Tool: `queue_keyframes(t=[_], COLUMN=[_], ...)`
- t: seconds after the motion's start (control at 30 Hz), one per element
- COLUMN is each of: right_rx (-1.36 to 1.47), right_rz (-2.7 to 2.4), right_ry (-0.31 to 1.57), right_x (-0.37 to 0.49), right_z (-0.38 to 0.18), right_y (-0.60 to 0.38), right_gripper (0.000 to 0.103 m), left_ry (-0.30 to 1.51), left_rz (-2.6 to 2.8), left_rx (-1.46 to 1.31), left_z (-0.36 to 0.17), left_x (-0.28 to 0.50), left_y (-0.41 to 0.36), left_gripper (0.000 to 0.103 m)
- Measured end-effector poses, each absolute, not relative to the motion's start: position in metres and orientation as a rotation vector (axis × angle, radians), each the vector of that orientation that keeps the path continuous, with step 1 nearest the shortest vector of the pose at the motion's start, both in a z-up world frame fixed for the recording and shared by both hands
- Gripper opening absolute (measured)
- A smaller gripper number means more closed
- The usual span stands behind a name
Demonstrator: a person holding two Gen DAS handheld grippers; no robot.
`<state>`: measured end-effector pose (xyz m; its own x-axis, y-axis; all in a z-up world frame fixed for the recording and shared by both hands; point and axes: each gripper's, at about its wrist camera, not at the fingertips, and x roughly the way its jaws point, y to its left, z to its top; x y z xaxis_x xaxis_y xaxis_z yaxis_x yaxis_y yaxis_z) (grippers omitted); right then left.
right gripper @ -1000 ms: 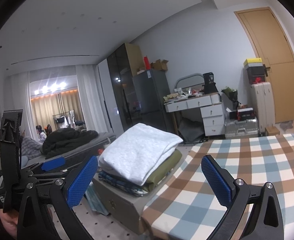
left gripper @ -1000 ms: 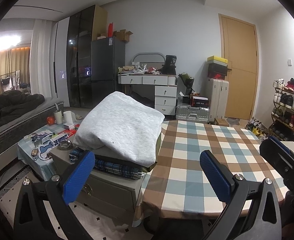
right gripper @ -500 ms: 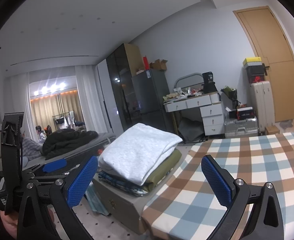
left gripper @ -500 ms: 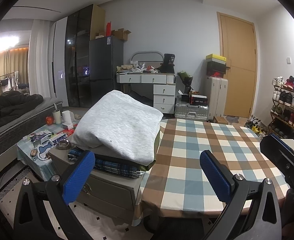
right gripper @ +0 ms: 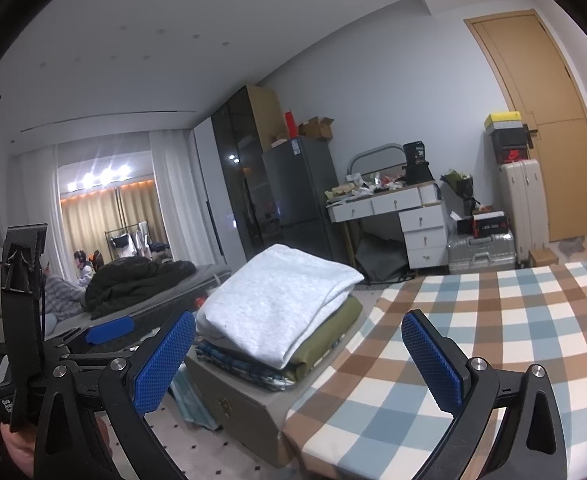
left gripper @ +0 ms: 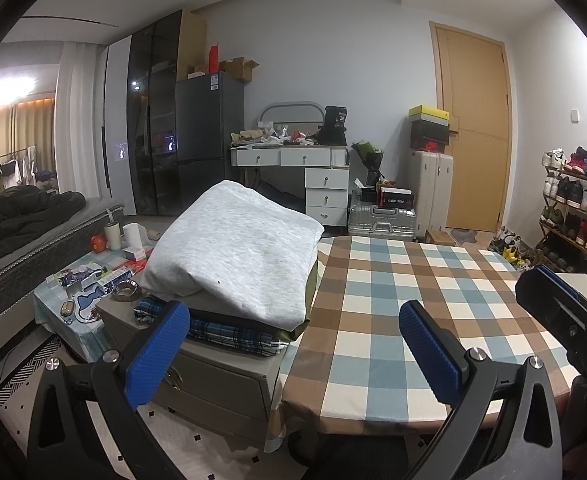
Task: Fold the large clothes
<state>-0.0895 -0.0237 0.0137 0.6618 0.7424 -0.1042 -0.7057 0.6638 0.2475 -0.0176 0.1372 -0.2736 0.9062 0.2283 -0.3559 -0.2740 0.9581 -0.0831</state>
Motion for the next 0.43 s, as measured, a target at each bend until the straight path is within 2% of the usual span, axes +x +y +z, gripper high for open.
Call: queue_keyframes(t=[0.43], right_rx=[0.203], right_rz=[0.802], right_ry=[0.21], right_x=[-0.0826], right_z=[0.0097], right_y=[-0.0282], right_gripper=[0.103], left_ry=[0.342], left_rz=[0.232], left_rx=[-0.126], left_z=[-0.2729], left_x=[-0.0135], left_y=[0.1328], left_gripper=[0.102])
